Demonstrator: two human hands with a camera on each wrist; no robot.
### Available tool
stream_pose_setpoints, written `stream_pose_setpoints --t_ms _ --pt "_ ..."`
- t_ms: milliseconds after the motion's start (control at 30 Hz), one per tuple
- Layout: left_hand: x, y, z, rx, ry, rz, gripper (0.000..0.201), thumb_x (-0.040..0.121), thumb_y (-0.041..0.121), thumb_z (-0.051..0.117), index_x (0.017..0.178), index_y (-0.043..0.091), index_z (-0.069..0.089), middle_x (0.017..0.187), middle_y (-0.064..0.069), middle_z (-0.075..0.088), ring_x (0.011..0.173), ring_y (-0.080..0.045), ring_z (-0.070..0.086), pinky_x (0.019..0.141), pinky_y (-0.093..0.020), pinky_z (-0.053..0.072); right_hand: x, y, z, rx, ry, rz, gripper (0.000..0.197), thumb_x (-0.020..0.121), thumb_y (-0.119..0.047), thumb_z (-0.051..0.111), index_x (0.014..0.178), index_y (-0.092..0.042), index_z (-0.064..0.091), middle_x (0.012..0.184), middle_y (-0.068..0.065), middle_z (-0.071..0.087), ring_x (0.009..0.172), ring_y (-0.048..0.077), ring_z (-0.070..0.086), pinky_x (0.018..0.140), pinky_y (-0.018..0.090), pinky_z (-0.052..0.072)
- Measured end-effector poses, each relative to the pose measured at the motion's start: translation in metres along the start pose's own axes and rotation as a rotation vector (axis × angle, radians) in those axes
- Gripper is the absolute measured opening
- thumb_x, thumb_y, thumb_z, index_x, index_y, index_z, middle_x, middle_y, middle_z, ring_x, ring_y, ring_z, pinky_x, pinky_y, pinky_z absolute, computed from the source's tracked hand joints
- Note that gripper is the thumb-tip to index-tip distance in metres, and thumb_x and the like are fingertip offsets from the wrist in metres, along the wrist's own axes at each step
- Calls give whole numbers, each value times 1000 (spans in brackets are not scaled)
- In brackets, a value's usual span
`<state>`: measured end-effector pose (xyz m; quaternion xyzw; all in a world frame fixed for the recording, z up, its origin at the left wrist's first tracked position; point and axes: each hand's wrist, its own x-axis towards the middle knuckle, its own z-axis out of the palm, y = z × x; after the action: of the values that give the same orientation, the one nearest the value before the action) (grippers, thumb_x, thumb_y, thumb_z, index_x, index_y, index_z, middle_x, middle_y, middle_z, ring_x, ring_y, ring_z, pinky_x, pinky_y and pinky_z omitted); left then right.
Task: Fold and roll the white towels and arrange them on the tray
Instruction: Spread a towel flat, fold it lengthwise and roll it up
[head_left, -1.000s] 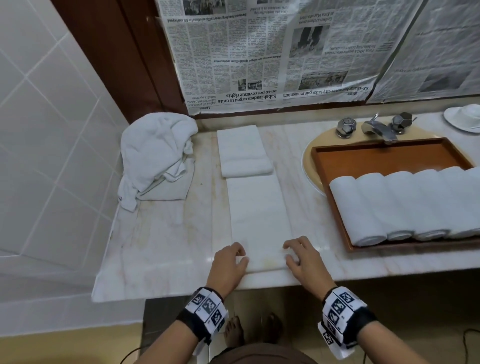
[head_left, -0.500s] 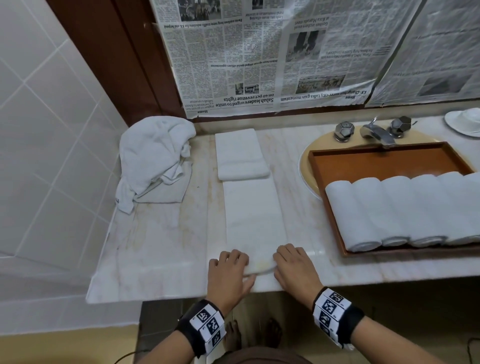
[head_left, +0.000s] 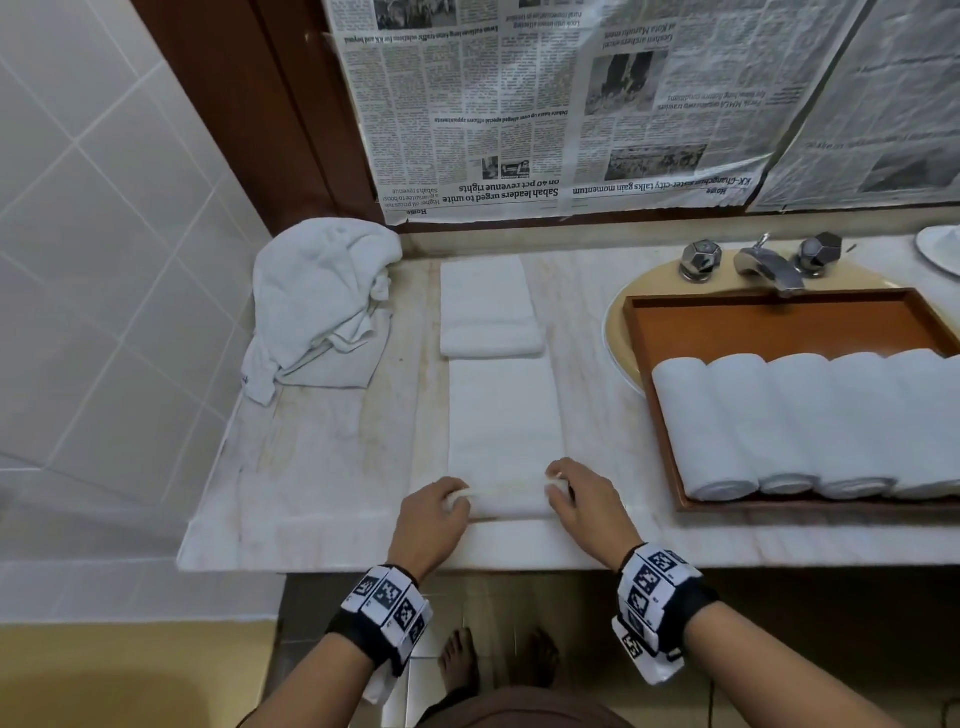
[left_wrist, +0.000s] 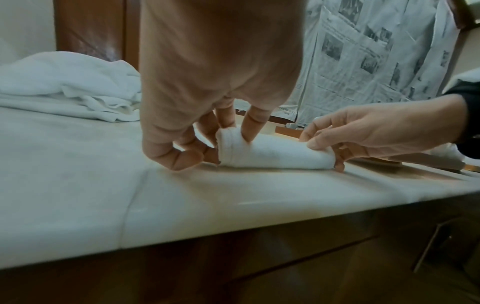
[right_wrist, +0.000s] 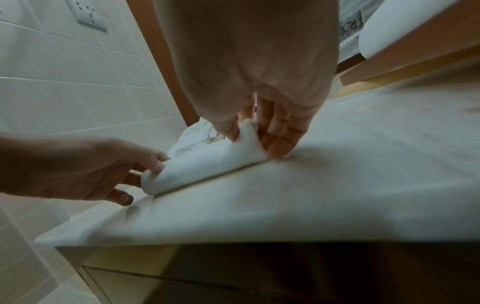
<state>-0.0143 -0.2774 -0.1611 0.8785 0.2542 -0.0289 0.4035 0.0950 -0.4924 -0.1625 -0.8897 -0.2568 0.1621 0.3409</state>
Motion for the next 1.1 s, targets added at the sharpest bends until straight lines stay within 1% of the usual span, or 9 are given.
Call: stream_pose_setpoints --t_ms 100,167,300,400,467,567,733,933,1100 --pt "3 -2 3 41 84 21 22 90 28 62 111 27 54 102 4 57 85 -13 57 75 -26 40 -2 4 5 -40 29 -65 16 100 -19 50 114 -20 59 108 -4 49 69 13 51 71 31 46" --pt "1 -4 4 88 114 57 19 92 29 62 109 28 56 105 5 51 78 -9 55 71 -28 43 -3 9 8 -101 24 -124 14 99 -18 52 109 -17 62 109 -3 50 77 15 53 67 33 49" --pt "-4 -12 14 324 175 301 12 88 17 69 98 23 66 103 3 55 84 -23 56 60 -39 51 -6 12 6 -351 20 -266 25 81 -25 67 104 -15 64 112 1 56 94 19 51 56 29 50" --pt "-11 -11 19 392 113 325 29 81 36 66 108 24 63 110 4 56 94 -22 54 64 -37 52 -4 7 5 -486 -8 -311 40 60 -25 74 98 -13 65 111 3 59 94 23 53 61 31 49" --pt "-12 -9 19 423 91 306 42 78 47 60 114 24 60 117 3 55 99 -20 52 68 -36 51 -1 5 8 -496 -25 -285 37 58 -20 75 92 -13 65 101 2 59 86 24 57 61 31 48" --pt "-6 -7 15 421 75 287 39 77 43 52 110 25 61 113 5 57 96 -21 56 67 -35 52 5 3 9 -414 -37 -237 22 71 -17 69 92 -12 66 94 1 59 83 22 58 65 31 49" --pt "16 -7 -3 255 9 200 37 85 34 53 116 22 69 112 5 64 102 -18 56 86 -30 46 21 2 -6 -198 -109 -102 32 97 -22 52 124 -8 62 119 3 58 111 20 52 93 27 39" --pt "36 0 -18 3 -57 -33 32 92 24 61 122 19 69 116 2 68 105 -13 61 95 -22 44 26 2 -7 -77 -79 -18 36 101 -19 45 135 -12 56 123 4 60 111 20 55 96 26 40" --pt "42 -4 -18 -59 -48 -118 29 90 34 66 114 19 70 91 2 72 93 -13 65 85 -24 48 24 1 -2 -100 47 -76 21 100 -16 48 119 -19 57 115 -1 47 82 19 58 78 33 52"
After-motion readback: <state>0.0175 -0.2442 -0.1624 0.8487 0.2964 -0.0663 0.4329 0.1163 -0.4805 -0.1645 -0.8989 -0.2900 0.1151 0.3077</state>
